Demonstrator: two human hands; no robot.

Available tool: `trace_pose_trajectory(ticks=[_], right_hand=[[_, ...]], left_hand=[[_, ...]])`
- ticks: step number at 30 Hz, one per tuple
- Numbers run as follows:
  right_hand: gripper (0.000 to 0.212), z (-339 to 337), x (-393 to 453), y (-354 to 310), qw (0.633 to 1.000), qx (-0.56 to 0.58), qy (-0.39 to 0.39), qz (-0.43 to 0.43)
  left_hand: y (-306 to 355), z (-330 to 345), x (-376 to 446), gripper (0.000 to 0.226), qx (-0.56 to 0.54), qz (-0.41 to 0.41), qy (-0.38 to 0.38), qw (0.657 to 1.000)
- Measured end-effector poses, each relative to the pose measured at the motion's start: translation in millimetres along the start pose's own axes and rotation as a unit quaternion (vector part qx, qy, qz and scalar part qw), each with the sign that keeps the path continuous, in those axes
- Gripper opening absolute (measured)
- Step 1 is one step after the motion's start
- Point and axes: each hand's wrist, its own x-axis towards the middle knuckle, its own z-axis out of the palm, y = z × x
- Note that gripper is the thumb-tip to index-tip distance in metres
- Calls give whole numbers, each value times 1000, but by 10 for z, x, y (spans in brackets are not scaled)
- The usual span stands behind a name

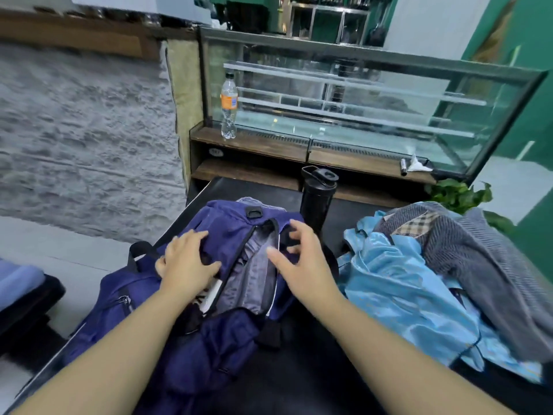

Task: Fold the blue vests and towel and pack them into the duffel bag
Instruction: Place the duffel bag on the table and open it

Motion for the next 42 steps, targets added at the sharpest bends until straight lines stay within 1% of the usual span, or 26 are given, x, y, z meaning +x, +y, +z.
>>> trace_pose_trajectory(ticks=[2, 4, 5, 6, 8, 9, 10, 11, 13, 15, 16, 18, 20, 22, 24, 25, 27, 28, 30, 31, 33, 35, 36, 39, 40, 42], right_hand=[[75, 152, -133, 34, 999, -17, -27, 43], [74, 306, -238, 78, 995, -42, -27, 86], [65, 369, -273, 108, 993, -58, -25, 101], [50, 415, -303, 130, 990, -78, -23, 116], [15, 425, -360, 133, 982, -126, -22, 141], [9, 400, -371, 136, 979, -141, -17, 145], [15, 359, -372, 136, 979, -147, -7, 141], [21, 306, -366, 105, 980, -143, 2, 136], [27, 201, -323, 2, 983, -139, 25, 114], [26, 98, -250, -125, 985, -138, 52, 88], [24, 47, -212, -178, 985, -138, 68, 75], [18, -53, -152, -255, 985, -133, 100, 51], [14, -123, -137, -273, 984, -125, 116, 45], [15, -157, -177, -255, 985, -129, 105, 49], [19, -164, -234, -195, 986, -133, 82, 51], [23, -168, -260, -161, 987, -134, 69, 53], [39, -191, -308, -104, 989, -129, 43, 57], [48, -205, -333, -79, 990, -126, 29, 58], [62, -217, -376, -22, 989, -134, 0, 59], [64, -224, -397, 11, 989, -138, -8, 58], [59, -236, -426, 75, 989, -138, -11, 54], [52, -235, -438, 117, 991, -130, -8, 42], [50, -226, -442, 133, 991, -132, -6, 32], [48, -197, -452, 151, 991, -133, 5, 4], [49, -195, -454, 140, 992, -124, 11, -1], [52, -205, -443, 102, 993, -114, 21, -1]], left_hand=[[-114, -53, -47, 79, 40, -53, -67, 996], [-252, -72, -95, 78, 58, -76, -129, 987], [-320, -75, -121, 76, 58, -79, -151, 984], [-382, -83, -149, 73, 55, -81, -165, 981], [-458, -132, -212, 57, 56, -81, -177, 979], [-484, -157, -249, 50, 60, -84, -182, 978], [-503, -172, -294, 50, 56, -93, -194, 975], [-511, -183, -342, 56, 46, -99, -209, 972], [-512, -174, -416, 74, 15, -110, -239, 965], [-436, -183, -484, 84, -17, -105, -270, 957], [-371, -191, -514, 82, -24, -99, -282, 954], [-200, -208, -554, 73, -14, -73, -266, 961], [-14, -227, -583, 70, 3, -31, -199, 979], [112, -182, -590, 74, 61, 57, -133, 988], [226, -68, -568, 66, 112, 179, -140, 967], [261, 4, -552, 60, 115, 213, -173, 955], [319, 139, -517, 53, 73, 194, -245, 947], [330, 189, -485, 48, 59, 177, -261, 947], [350, 221, -418, 37, 91, 183, -267, 942], [345, 237, -385, 32, 110, 185, -267, 939], [337, 229, -378, 27, 194, 207, -263, 922], [308, 231, -380, 35, 284, 240, -251, 894], [292, 230, -379, 38, 315, 258, -251, 878], [254, 240, -334, 45, 381, 271, -263, 844], [266, 189, -337, 48, 395, 274, -260, 837], [258, 86, -321, 55, 379, 288, -246, 844]])
